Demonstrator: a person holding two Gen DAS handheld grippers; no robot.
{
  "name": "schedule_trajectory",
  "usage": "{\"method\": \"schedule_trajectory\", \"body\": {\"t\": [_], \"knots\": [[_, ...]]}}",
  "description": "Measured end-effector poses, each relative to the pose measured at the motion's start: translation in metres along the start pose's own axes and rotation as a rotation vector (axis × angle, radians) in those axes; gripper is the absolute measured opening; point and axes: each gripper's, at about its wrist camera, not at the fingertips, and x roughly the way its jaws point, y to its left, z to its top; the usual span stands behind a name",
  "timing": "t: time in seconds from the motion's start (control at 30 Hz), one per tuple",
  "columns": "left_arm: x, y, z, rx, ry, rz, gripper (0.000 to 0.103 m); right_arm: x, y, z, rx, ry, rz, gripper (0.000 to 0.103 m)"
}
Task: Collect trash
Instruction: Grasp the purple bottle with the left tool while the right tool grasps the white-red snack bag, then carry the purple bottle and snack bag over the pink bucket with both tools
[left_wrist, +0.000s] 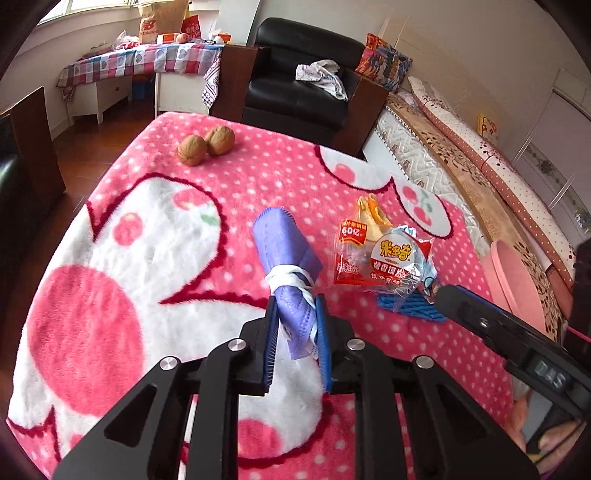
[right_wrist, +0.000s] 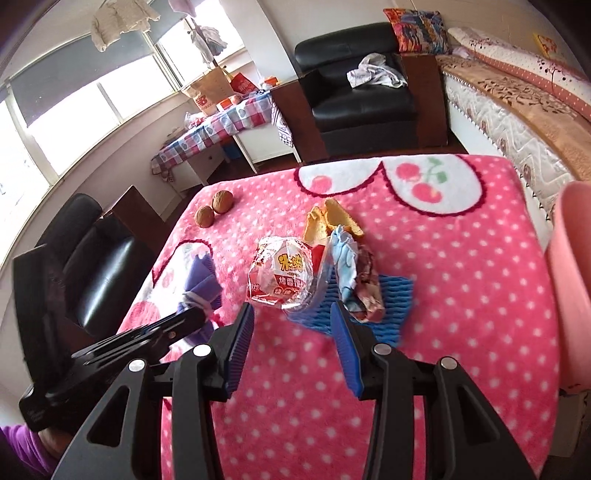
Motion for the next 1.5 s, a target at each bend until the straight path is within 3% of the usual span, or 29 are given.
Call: {"method": "schedule_trajectory", "body": {"t": [0.3,0.33,0.4,0.5,0.9,1.1,1.5], "knots": [[-0.010,0.017,0.002,-0.008,-0.030,-0.037,0.018,0.037,-0.003,0.015,0.026,0.038,-0.044,0.041],[-0.010,0.018,0.002,-0.009,-0.030,-0.040,0.018,0.039,-0.003,0.015,0.032,0.042,-0.046,0.038],[-0.012,0.020,0.001,-0.004,-0.035,-0.045,0.018,0.042,0.000,0.013,0.031,0.050,-0.041,0.017],[-0.015,0.020,0.001,0.002,-0.042,-0.052,0.018,0.038,0.005,0.009,0.029,0.044,-0.032,0.015],[-0.031,0.005,0.006,0.045,-0.089,-0.073,0.018,-0.019,0.018,-0.015,-0.002,-0.051,-0.049,0.015],[-0.030,-0.022,0.013,0.068,-0.069,-0.132,0.018,-0.055,0.010,-0.020,-0.001,-0.114,-0.096,0.015],[-0.030,-0.112,0.028,0.207,-0.102,-0.215,0.018,-0.147,-0.063,-0.017,0.134,-0.321,-0.280,0.015]]}}
